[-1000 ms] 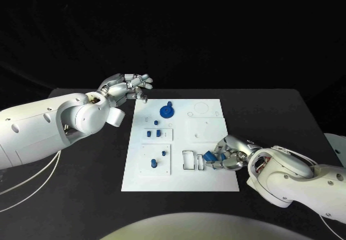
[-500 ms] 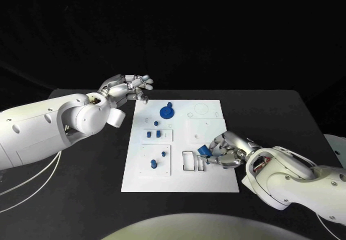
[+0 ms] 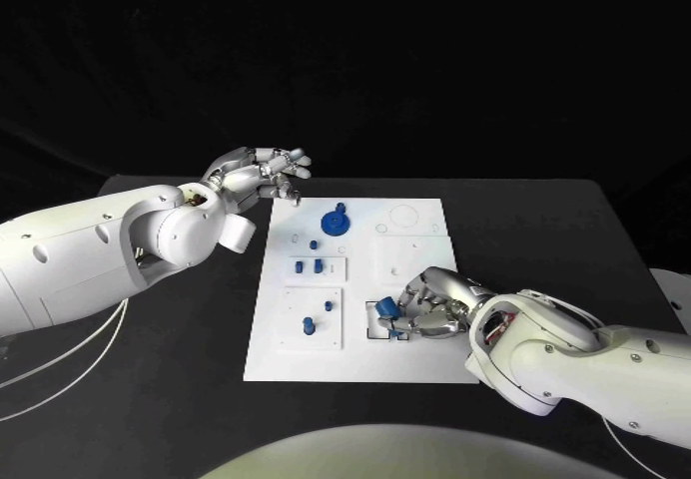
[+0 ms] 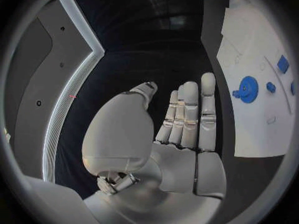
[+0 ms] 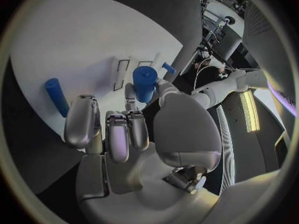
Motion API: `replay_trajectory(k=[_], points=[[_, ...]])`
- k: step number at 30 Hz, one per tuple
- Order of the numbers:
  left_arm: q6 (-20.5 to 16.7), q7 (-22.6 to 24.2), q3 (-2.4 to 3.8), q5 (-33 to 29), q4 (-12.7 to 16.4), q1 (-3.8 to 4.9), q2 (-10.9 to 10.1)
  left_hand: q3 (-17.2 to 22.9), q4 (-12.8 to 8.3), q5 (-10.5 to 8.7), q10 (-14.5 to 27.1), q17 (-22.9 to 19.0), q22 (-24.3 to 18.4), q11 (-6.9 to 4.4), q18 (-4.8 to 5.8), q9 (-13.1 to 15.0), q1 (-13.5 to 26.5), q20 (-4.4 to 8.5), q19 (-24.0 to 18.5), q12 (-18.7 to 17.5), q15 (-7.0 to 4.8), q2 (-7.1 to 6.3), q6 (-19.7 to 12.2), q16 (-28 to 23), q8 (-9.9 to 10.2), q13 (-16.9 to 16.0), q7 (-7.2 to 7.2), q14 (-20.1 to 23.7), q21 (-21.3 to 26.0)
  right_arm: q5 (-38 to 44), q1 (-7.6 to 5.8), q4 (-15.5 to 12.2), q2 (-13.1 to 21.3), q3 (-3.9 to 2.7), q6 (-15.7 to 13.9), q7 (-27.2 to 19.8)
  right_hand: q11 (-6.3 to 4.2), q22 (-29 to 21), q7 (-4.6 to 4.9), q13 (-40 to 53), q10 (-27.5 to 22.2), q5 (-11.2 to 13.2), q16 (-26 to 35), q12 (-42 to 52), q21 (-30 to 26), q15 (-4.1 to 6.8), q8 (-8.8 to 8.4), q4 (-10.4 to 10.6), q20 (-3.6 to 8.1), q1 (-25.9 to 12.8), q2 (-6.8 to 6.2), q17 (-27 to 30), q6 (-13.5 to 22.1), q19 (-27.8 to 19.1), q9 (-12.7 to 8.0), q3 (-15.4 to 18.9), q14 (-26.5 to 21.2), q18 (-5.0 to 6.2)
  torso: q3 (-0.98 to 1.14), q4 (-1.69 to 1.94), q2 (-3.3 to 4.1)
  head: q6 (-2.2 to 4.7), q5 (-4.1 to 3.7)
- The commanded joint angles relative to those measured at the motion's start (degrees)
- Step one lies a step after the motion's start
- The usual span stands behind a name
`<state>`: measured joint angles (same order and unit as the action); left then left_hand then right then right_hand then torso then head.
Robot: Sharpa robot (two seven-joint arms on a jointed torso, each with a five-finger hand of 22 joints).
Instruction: Assemble the parts on the task board
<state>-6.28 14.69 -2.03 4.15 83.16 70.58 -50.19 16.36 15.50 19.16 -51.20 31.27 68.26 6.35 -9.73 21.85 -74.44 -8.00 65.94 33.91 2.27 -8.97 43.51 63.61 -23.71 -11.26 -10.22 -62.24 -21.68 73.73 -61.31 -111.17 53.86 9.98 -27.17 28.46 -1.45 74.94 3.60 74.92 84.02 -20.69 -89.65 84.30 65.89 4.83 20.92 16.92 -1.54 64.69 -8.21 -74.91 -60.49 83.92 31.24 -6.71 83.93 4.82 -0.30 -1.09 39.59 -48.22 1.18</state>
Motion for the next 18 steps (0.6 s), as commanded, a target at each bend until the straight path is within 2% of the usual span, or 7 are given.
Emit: replay_trajectory(k=[1, 4, 10, 14, 18], points=[[0.9, 0.2, 0.04, -0.1, 0.1, 0.03, 0.1, -0.1, 0.2, -0.13, 0.6, -0.1, -0.1, -0.01, -0.52, 0.1, -0.1, -0.14, 0.1, 0.2, 0.04, 0.64, -0.3, 0.3, -0.2, 0.0, 0.12, 0.3, 0.3, -0.2, 0.01, 0.4, -0.6, -0.01, 3.7, 0.9, -0.18, 8.1, -1.15, 8.5, 2.3, 0.3, -0.4, -0.3, -0.4, 0.17, -0.21, 0.0, 0.25, -0.7, -0.04, -15.1, -1.5, -0.4, 0.1, 0.3, 6.1, -0.24, 0.04, -0.03, 0.02, -0.06, 0.12], [0.9, 0.2, 0.04, -0.1, 0.1, 0.03, 0.1, -0.1, 0.2, -0.13, 0.6, -0.1, -0.1, -0.01, -0.52, 0.1, -0.1, -0.14, 0.1, 0.2, 0.04, 0.64, -0.3, 0.3, -0.2, 0.0, 0.12, 0.3, 0.3, 0.2, 0.01, 0.7, -1.1, -0.02, 4.0, 1.3, -0.18, 8.1, -1.15, 8.6, 2.3, 0.7, -0.4, -0.3, -0.5, 0.16, -0.31, 0.0, 0.24, -1.5, 0.0, -15.1, -1.6, -0.4, 0.2, 0.6, 6.1, -0.23, 0.07, -0.04, 0.04, -0.08, 0.17], [0.8, 0.2, 0.04, -0.1, 0.1, 0.03, 0.1, -0.2, 0.3, -0.13, 0.6, -0.1, -0.1, -0.01, -0.52, 0.1, 0.0, -0.15, 0.2, 0.3, 0.04, 0.68, -0.3, 0.4, -0.3, 0.0, 0.13, 0.3, 0.3, 1.9, 0.01, 1.5, -1.8, -0.02, 3.9, 2.5, -0.18, 8.0, -1.18, 8.4, 2.1, 1.2, -0.4, -0.6, -1.0, 0.16, -0.53, 0.0, 0.22, -3.8, -0.82, -15.1, -1.9, -0.5, 0.6, 2.8, 6.1, -0.16, 0.07, -0.09, 0.03, -0.11, 0.31], [0.8, 0.2, 0.04, -0.1, 0.1, 0.03, 0.1, -0.2, 0.3, -0.13, 0.6, -0.1, -0.1, -0.01, -0.52, 0.1, 0.0, -0.15, 0.2, 0.3, 0.04, 0.68, -0.3, 0.4, -0.3, 0.0, 0.13, 0.3, 0.3, 2.8, 0.0, 2.0, -2.2, -0.02, 3.7, 2.8, -0.17, 7.9, -1.17, 8.0, 1.9, 0.7, -0.3, -1.1, -1.7, 0.16, -0.65, 0.0, 0.2, -5.3, -0.41, -14.9, -2.0, -0.7, 1.1, 5.6, 6.0, -0.05, 0.08, -0.06, 0.04, -0.1, 0.36], [0.8, 0.1, 0.04, -0.1, 0.2, 0.03, 0.1, -0.2, 0.3, -0.13, 0.6, -0.1, -0.1, -0.01, -0.52, 0.1, 0.0, -0.15, 0.2, 0.3, 0.04, 0.71, -0.3, 0.4, -0.3, 0.0, 0.13, 0.3, 0.3, 3.4, -0.03, 2.4, -2.6, -0.02, 4.2, 3.0, -0.11, 7.7, -1.1, 7.6, 1.6, 1.8, -0.2, -1.8, -2.5, 0.11, -0.82, 0.1, 0.17, -6.2, -0.12, -14.7, -1.8, -0.8, 1.6, 8.8, 6.0, 0.05, 0.06, 0.01, 0.07, -0.06, 0.44]])
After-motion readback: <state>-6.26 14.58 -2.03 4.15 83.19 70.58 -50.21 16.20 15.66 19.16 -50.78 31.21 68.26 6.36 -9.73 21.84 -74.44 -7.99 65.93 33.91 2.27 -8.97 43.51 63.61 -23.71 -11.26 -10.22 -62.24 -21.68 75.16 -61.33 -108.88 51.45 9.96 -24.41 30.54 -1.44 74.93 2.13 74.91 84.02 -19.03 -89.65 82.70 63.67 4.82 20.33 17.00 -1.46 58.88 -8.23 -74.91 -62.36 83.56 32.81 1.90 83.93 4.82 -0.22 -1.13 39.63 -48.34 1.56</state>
